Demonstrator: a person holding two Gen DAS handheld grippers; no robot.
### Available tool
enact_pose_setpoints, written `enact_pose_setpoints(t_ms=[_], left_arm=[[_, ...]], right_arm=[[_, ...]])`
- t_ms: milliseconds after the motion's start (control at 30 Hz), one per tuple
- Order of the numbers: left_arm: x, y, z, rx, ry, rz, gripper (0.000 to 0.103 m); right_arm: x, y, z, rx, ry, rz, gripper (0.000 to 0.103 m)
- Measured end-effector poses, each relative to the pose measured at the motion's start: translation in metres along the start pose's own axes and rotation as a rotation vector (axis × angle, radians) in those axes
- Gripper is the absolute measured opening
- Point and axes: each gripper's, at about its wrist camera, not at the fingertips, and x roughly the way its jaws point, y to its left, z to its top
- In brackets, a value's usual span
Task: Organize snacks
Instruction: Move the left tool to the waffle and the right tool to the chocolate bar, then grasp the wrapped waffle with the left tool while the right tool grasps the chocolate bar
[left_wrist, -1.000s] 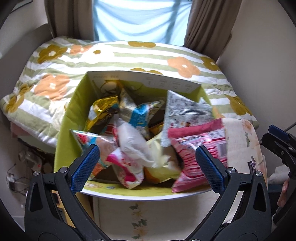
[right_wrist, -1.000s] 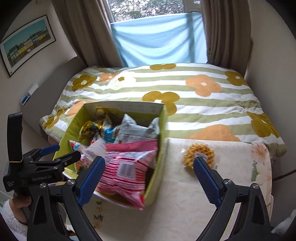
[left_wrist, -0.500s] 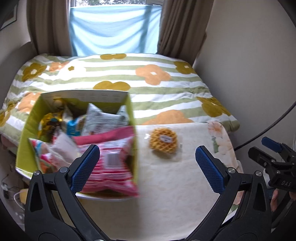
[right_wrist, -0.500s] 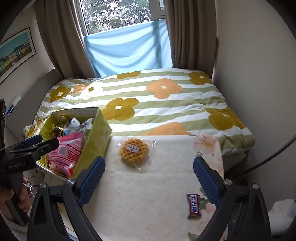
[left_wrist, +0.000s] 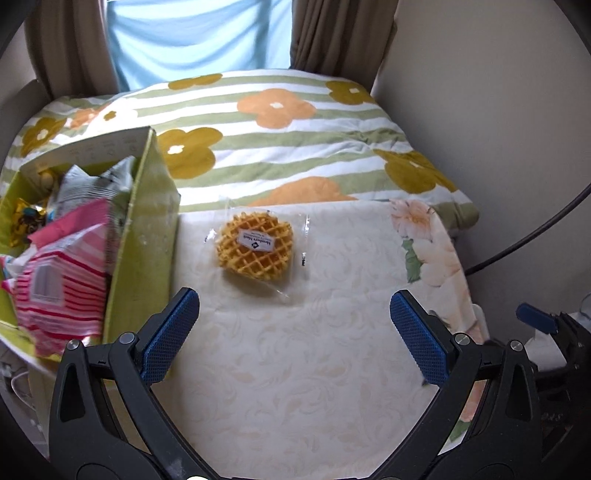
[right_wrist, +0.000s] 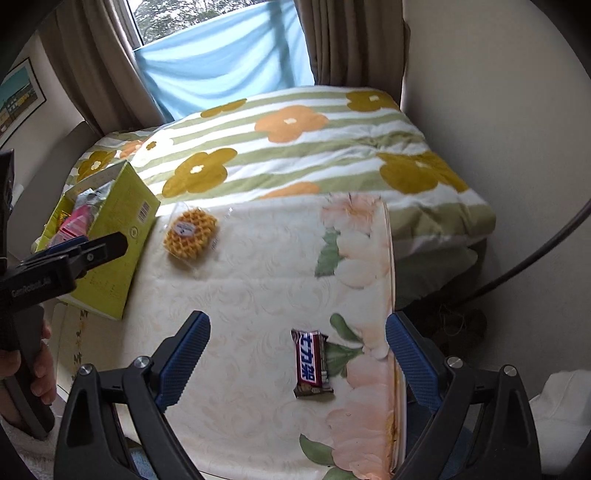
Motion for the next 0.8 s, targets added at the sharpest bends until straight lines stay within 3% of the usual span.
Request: enact_pose_setpoints(t_ms=[233, 500, 600, 700, 800], left_arm=[[0.068, -0.007, 0.003, 0.108, 0.019, 0.07, 0.103], [0.131, 0.01, 0.02, 0.14, 0.078, 0.15, 0.103], [0.149, 0.02, 0.026, 0.13, 0.112, 0.159, 0.103], [0.158, 0.029, 0.032, 0.113, 0.126, 0.142, 0.103], [0.163, 0.024, 0.038, 0.154, 0.122, 0.143, 0.103]], right_arm=[[0.036, -0.009, -0.024, 0.033, 0.035, -0.027, 0.095], [0.074, -0.005, -0.044, 0.052, 0.118, -0.006, 0.095], [0.082, -0.001, -0.045, 0.048, 0.135, -0.011, 0.094], [0.088, 0.002, -0.047, 0.039, 0.145, -0.006, 0.086], [0.091, 0.004, -0.049, 0.032, 0.149, -0.013, 0.086]])
